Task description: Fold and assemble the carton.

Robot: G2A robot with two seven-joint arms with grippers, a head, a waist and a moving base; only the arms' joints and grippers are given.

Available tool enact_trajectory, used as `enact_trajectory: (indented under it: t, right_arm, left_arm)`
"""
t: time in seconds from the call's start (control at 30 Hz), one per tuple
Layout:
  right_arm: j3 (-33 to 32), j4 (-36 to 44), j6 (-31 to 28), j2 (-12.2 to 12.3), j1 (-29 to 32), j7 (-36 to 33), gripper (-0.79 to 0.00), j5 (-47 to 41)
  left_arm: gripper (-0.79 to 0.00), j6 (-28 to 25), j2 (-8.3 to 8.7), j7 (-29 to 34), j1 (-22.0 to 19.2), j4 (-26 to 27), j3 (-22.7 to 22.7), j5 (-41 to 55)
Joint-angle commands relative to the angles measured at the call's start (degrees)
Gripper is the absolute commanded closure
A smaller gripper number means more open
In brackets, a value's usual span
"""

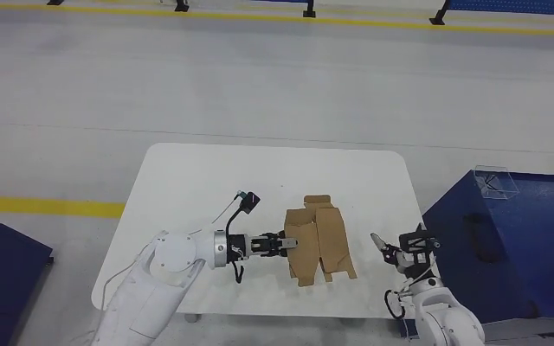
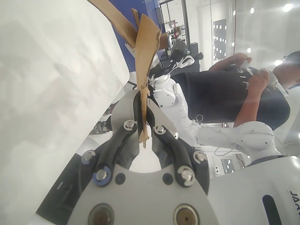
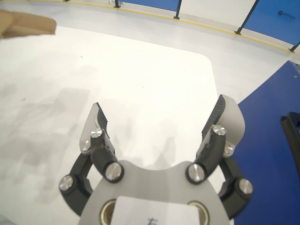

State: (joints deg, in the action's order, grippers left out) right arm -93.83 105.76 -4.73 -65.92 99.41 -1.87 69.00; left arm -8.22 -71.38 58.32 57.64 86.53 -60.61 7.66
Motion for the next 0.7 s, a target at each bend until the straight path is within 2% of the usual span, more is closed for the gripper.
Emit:
enact_trajectory:
  t: [0.0,0.1,0.2,0.27,0.37,0.47,0.67]
  right_arm:
    - [-1.95,1.56,-3.46,-0.03,0.54,-2.25,-0.785,-10.02]
    - [-4.71,2.68,-7.08,-0.09,0.33,-6.73,-0.785,-23.67]
    - [-7.09,2.09,-11.14,0.11,-1.08,-15.68,-0.785,-40.02]
    - [-8.91,-0.17,-9.59,0.26,-3.54,-21.94,-0.785,-52.19]
    - [-10.22,-4.16,-6.17,1.03,-9.14,-37.97,-0.785,-66.06]
    - [-10.16,-7.99,-4.89,1.85,-13.95,-51.52,-0.785,-73.42]
    - [-7.30,-12.88,-8.00,2.93,-19.09,-69.65,-0.785,-80.36]
  left_arm:
    - [0.000,-0.50,-0.02,-1.27,0.52,0.63,-0.04,0.18]
    - [0.000,-1.10,0.08,-0.69,1.59,1.99,-0.19,2.39]
    - [0.000,-2.06,0.27,-0.18,2.32,2.83,-0.76,3.85]
    - [0.000,-2.07,0.35,1.10,2.67,2.86,-0.76,5.41]
    - [0.000,-2.16,0.37,2.61,2.43,2.32,-0.57,7.43]
    - [0.000,-2.20,0.25,2.60,2.00,1.61,0.27,8.07]
    - [0.000,-0.01,-0.19,2.18,0.21,-0.28,2.16,9.78]
